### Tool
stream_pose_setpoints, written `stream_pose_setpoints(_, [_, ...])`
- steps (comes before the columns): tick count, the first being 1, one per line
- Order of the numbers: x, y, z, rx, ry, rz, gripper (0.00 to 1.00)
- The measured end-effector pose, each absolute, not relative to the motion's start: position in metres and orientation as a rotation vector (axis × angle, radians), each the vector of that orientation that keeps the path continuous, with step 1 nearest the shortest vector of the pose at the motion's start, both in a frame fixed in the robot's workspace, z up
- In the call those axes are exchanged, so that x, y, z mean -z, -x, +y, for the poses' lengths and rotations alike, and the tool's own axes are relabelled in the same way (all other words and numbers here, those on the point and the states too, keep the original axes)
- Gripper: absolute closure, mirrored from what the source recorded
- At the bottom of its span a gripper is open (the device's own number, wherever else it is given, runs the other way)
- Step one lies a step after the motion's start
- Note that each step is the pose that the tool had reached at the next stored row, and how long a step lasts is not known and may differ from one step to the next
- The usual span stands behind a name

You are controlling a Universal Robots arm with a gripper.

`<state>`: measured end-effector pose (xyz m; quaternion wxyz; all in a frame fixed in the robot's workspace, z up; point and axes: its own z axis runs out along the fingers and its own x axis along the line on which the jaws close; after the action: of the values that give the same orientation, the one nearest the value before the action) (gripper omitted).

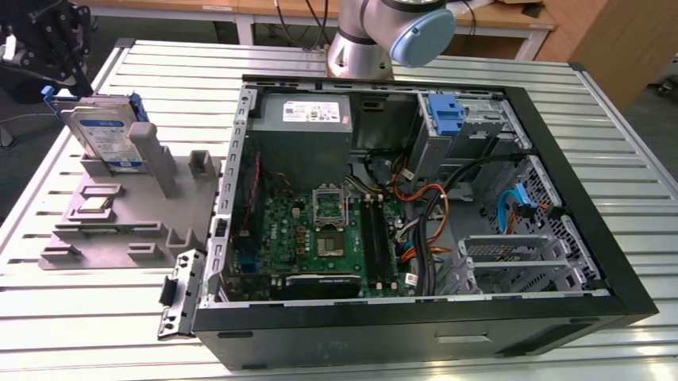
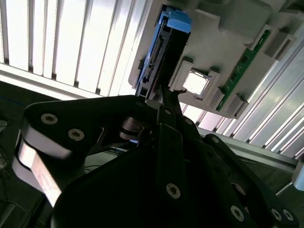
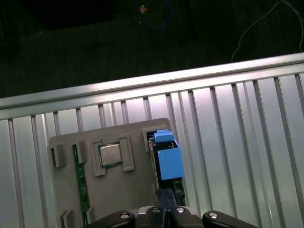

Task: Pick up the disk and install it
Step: 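Pick up the disk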

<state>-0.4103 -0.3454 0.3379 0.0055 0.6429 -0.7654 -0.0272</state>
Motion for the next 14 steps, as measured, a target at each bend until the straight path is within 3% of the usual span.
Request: stream_pose_setpoints(14, [-0.3363,0.4069,-0.3437,0.085,-2.092,-2.326,0.9])
